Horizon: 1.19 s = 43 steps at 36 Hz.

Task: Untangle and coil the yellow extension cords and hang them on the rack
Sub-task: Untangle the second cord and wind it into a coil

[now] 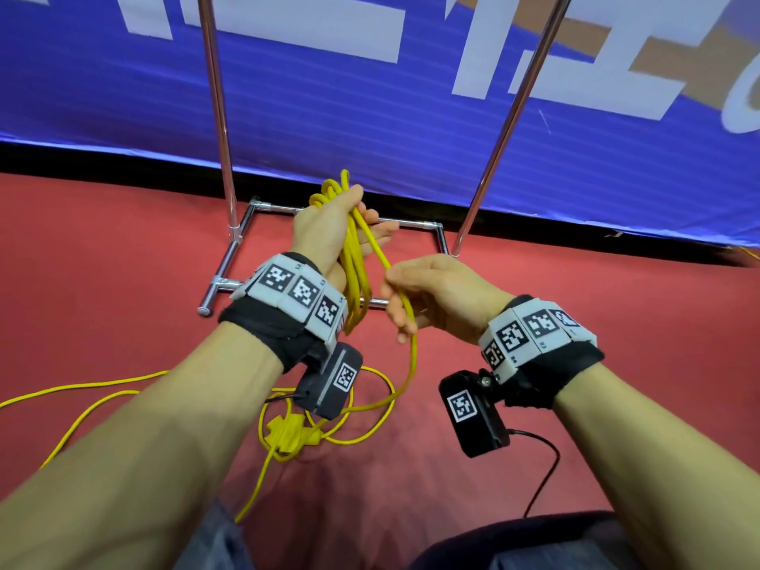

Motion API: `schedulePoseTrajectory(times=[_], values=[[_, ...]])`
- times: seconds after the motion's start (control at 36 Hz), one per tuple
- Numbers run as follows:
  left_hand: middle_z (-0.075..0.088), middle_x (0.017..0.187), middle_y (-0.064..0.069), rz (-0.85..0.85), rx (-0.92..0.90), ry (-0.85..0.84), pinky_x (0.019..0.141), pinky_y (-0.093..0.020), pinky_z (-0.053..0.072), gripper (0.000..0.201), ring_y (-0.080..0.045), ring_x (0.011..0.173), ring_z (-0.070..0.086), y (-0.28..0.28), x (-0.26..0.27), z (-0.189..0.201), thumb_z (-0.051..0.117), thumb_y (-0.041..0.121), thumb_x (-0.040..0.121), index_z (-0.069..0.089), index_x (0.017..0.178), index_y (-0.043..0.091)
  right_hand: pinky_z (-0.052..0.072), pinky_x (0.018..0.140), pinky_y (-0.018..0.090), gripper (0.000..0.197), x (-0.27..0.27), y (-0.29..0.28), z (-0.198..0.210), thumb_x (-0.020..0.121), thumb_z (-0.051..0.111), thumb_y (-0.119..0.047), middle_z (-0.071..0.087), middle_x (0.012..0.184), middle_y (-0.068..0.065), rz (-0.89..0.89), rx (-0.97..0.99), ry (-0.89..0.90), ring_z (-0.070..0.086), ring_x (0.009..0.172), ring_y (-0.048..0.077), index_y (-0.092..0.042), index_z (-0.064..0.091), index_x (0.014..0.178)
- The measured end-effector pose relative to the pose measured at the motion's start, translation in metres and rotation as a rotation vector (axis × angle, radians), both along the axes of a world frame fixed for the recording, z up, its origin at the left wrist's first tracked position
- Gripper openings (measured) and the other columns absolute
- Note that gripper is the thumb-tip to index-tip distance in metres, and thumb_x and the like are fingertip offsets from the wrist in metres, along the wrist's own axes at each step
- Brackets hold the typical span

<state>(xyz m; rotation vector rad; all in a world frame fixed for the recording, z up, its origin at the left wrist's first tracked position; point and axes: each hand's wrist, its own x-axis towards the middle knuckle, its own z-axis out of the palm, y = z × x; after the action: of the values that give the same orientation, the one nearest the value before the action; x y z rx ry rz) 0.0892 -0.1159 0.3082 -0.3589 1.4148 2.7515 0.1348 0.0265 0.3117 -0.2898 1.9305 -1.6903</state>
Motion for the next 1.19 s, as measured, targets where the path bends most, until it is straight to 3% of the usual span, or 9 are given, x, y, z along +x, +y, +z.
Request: schedulePoseTrajectory(times=[0.08,0.19,0.42,0.53,0.61,0.72,0.83,1.03,1.19], values=[[0.054,0.056,-0.004,-0.012,0.056,-0.005,0.045,-0.028,0.052,0.028,-0.018,0.041,0.059,-0.007,0.003,0.006,0.055,0.019,0.097,0.052,0.071,0.009,0.053,0.052,0.03,0.025,0.0,0.009,-0.002,0.096,0.049,-0.007,0.057,0.056,0.011,-0.012,0.0,-0.007,0.047,0.042,0.017,-0.005,0.059,0.073],[0.043,0.046,0.003,-0.005,0.118,0.006,0.039,-0.017,0.034,0.029,-0.008,0.031,0.034,-0.02,0.001,0.013,0.051,0.019,0.1,0.048,0.072,0.011,0.05,0.05,0.028,0.037,0.0,0.018,-0.009,0.09,0.051,0.002,0.054,0.052,0.01,0.022,0.107,-0.002,0.044,0.039,0.016,-0.011,0.059,0.057],[0.039,0.045,0.004,0.074,0.091,0.057,0.038,-0.017,0.023,0.032,-0.007,0.032,0.028,-0.029,0.0,0.018,0.05,0.017,0.1,0.047,0.069,0.011,0.041,0.041,0.019,0.03,-0.008,0.024,-0.01,0.08,0.046,0.002,0.042,0.043,0.007,-0.125,0.374,0.128,0.042,0.041,0.021,-0.006,0.049,0.052],[0.038,0.046,0.005,0.139,0.132,0.058,0.038,-0.018,0.022,0.031,-0.008,0.033,0.027,-0.043,-0.003,0.02,0.05,0.017,0.099,0.048,0.069,0.011,0.05,0.056,0.031,0.02,-0.017,0.041,-0.018,0.06,0.052,-0.017,0.04,0.042,0.006,-0.256,0.5,0.163,0.052,0.045,0.025,-0.016,0.045,0.041],[0.038,0.045,0.004,0.181,0.109,0.065,0.038,-0.018,0.021,0.031,-0.008,0.032,0.026,-0.052,-0.005,0.022,0.051,0.016,0.098,0.048,0.068,0.012,0.047,0.06,0.038,0.022,-0.022,0.061,-0.022,0.06,0.057,-0.021,0.044,0.042,0.007,-0.407,0.583,0.197,0.05,0.041,0.023,-0.015,0.048,0.042],[0.039,0.043,0.003,0.181,-0.069,0.059,0.037,-0.015,0.021,0.031,-0.009,0.029,0.026,-0.046,-0.006,0.017,0.052,0.014,0.096,0.048,0.065,0.012,0.042,0.058,0.038,0.027,-0.023,0.067,-0.021,0.063,0.059,-0.02,0.04,0.038,-0.003,-0.543,0.511,0.209,0.036,0.039,0.018,-0.016,0.051,0.037],[0.041,0.042,0.001,0.194,-0.138,0.033,0.038,-0.015,0.023,0.03,-0.01,0.028,0.028,-0.044,-0.006,0.015,0.056,0.016,0.093,0.05,0.064,0.01,0.036,0.054,0.032,0.042,-0.025,0.061,-0.016,0.073,0.056,-0.01,0.034,0.036,-0.002,-0.617,0.391,0.177,0.03,0.033,0.016,-0.017,0.044,0.034],[0.032,0.036,0.005,0.15,-0.381,-0.022,0.039,-0.015,0.021,0.031,-0.011,0.028,0.024,-0.035,-0.006,0.006,0.061,0.019,0.088,0.046,0.062,0.015,0.031,0.045,0.025,0.025,-0.027,0.053,-0.002,0.079,0.054,-0.007,0.024,0.045,-0.005,-0.655,0.137,0.009,0.021,0.039,0.013,-0.016,0.042,0.06],[0.03,0.054,-0.002,0.163,-0.711,-0.025,0.045,-0.026,0.025,0.027,-0.02,0.042,0.028,-0.032,-0.006,0.002,0.063,0.032,0.06,0.05,0.075,0.013,0.027,0.045,0.022,0.023,-0.027,0.051,0.009,0.083,0.042,-0.016,0.018,0.053,-0.006,-0.591,-0.131,-0.158,0.013,0.046,0.013,-0.021,0.031,0.064]])
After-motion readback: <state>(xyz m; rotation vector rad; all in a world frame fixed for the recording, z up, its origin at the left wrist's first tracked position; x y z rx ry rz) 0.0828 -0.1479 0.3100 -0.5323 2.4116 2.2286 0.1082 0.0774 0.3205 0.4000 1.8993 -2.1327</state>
